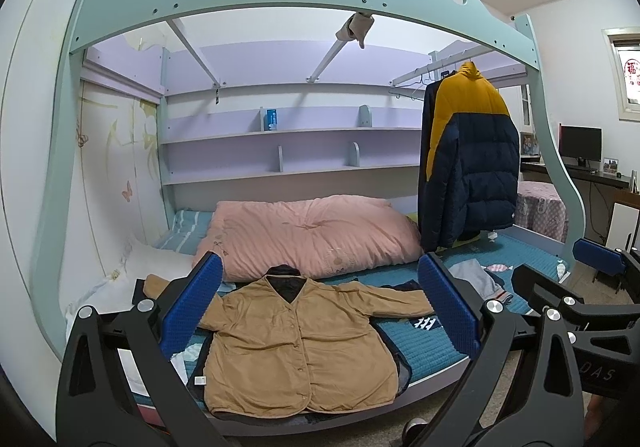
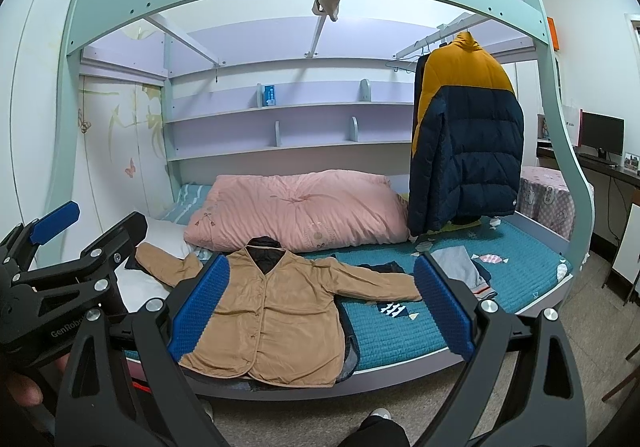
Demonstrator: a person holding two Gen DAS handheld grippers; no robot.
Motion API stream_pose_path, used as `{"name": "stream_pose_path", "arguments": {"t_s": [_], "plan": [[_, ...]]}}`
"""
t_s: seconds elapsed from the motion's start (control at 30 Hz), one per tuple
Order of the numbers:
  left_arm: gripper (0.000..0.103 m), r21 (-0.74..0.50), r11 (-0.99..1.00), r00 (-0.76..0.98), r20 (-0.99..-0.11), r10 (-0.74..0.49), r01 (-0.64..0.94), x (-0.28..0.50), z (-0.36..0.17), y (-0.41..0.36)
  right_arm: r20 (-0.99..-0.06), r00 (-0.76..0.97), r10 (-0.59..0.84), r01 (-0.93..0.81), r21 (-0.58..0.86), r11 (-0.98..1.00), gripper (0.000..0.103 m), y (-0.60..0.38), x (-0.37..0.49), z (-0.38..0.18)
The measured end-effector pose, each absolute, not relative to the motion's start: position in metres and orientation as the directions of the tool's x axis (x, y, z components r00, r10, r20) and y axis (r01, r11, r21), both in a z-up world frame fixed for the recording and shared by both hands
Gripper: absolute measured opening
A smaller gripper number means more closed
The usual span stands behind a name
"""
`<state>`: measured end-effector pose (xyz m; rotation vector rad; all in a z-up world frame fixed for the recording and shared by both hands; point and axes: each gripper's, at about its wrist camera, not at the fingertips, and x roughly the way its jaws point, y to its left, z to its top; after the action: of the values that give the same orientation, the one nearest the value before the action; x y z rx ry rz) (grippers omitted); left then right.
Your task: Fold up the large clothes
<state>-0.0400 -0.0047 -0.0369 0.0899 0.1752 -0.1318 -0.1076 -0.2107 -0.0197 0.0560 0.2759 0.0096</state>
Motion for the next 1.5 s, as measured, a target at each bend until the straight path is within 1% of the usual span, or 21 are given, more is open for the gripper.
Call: {"name": "stream_pose_path", "arguments": {"t_s": [1.5], "plan": [[0.098, 0.080, 0.987, 0.976, -0.180, -0.122, 0.138, -0.0411, -0.0374, -0.0061, -0.276, 0.961, 0.017, -0.001, 0.060, 0.998, 0.090, -0.2124, -0.1068, -0.0181]]}}
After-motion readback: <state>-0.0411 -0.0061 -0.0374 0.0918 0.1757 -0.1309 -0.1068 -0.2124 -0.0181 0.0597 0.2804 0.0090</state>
